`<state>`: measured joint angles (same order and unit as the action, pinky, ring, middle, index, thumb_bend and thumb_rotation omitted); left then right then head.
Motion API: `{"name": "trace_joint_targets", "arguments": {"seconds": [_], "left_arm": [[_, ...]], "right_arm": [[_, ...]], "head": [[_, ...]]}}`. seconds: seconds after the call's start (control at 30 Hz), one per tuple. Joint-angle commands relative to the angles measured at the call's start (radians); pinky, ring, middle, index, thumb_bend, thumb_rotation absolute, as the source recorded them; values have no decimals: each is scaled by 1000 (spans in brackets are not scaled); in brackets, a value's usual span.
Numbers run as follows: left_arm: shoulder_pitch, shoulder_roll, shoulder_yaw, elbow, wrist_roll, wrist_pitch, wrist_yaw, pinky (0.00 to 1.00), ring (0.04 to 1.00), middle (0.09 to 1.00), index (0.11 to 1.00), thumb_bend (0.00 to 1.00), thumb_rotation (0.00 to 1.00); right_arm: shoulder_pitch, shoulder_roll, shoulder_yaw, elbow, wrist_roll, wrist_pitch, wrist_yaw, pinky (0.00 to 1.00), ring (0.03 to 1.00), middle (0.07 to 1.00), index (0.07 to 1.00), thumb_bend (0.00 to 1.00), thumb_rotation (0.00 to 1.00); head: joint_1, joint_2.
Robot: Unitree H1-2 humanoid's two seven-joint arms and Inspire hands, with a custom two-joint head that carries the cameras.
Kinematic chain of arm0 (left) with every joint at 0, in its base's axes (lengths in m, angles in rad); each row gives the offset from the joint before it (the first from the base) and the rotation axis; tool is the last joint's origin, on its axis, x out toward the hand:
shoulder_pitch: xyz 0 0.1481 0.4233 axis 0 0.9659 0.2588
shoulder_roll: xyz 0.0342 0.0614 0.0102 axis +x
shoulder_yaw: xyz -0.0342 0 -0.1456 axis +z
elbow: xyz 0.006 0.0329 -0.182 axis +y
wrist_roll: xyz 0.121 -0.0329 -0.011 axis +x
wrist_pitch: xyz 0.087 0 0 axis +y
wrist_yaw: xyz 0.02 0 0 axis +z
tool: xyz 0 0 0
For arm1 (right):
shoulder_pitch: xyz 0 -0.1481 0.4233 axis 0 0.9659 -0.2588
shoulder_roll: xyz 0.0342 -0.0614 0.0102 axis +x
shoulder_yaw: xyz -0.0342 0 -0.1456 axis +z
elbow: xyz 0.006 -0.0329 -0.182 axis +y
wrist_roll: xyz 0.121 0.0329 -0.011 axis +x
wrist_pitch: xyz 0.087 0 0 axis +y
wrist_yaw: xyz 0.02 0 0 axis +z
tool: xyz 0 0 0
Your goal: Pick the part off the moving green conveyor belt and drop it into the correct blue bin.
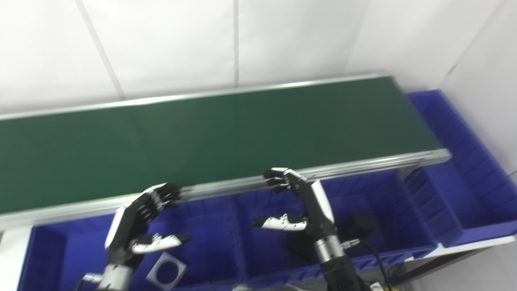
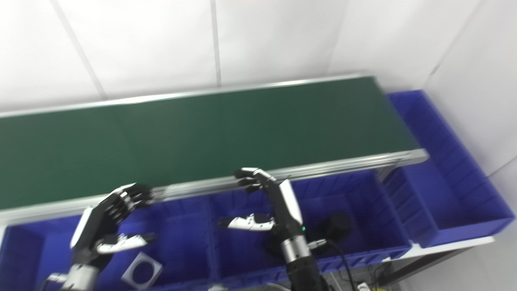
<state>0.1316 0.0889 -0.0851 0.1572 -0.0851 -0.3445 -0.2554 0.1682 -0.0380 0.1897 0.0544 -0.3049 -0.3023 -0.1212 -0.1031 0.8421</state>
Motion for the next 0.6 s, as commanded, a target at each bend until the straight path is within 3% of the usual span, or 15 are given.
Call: {"name": "trace_joint_targets", "arguments": {"seconds": [0.0, 0.27, 0.57], "left_arm": [[-6, -24, -15, -38, 21, -7, 18, 638, 683, 693, 683, 913, 14], [3, -66, -41, -55, 89, 19, 64, 658, 683, 682, 661, 929, 0], [5, -64, -44, -42, 94, 1, 70, 656, 680, 685, 650, 927, 0]], "right_arm": [[-10, -3, 3, -6, 24, -55, 16, 533, 624, 703, 676, 903, 202], [-1, -26, -3, 7, 51, -50, 50, 530, 625, 699, 680, 869, 153], [-2, -29, 3, 33, 54, -53, 52, 540, 629, 701, 683, 861, 166]], "head": [[53, 2], [146, 3], [118, -8]]}}
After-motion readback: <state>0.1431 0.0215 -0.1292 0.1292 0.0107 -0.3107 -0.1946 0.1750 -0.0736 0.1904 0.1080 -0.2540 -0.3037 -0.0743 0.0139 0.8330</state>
